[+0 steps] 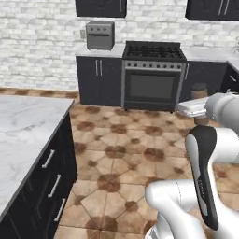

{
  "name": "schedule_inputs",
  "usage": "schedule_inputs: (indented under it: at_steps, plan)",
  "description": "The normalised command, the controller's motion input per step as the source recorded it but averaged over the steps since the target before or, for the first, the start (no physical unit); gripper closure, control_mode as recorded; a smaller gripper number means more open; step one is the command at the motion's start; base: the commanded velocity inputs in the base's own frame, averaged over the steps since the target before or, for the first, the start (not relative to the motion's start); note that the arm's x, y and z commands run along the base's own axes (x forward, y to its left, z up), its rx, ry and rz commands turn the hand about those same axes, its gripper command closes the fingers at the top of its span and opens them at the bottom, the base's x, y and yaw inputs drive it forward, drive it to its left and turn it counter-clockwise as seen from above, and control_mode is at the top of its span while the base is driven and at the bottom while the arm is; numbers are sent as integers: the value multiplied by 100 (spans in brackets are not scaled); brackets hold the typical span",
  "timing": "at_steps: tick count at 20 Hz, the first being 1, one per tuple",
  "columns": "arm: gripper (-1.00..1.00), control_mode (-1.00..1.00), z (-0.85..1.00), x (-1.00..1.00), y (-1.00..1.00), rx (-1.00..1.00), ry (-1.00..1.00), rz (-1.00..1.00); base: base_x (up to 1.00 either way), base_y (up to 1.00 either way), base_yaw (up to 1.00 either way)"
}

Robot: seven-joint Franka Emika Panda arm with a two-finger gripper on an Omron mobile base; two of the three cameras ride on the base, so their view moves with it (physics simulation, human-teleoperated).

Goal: Take the cinnamon bottle from the cabinet and place it on the dining table, next to the plate with the cupcake. Then take the chocolate from the dining counter and place it on the cupcake plate.

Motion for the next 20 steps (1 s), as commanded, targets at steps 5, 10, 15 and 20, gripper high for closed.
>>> schedule_inputs:
  at_steps: [5, 10, 15, 20]
  plan:
    - [100, 100, 0, 0, 0, 0, 0, 0, 55, -18, 62]
    - [100, 100, 0, 0, 0, 0, 0, 0, 33, -23, 68]
    - [100, 100, 0, 0, 0, 0, 0, 0, 10, -22, 73]
    - [100, 100, 0, 0, 0, 0, 0, 0, 10, -10, 69]
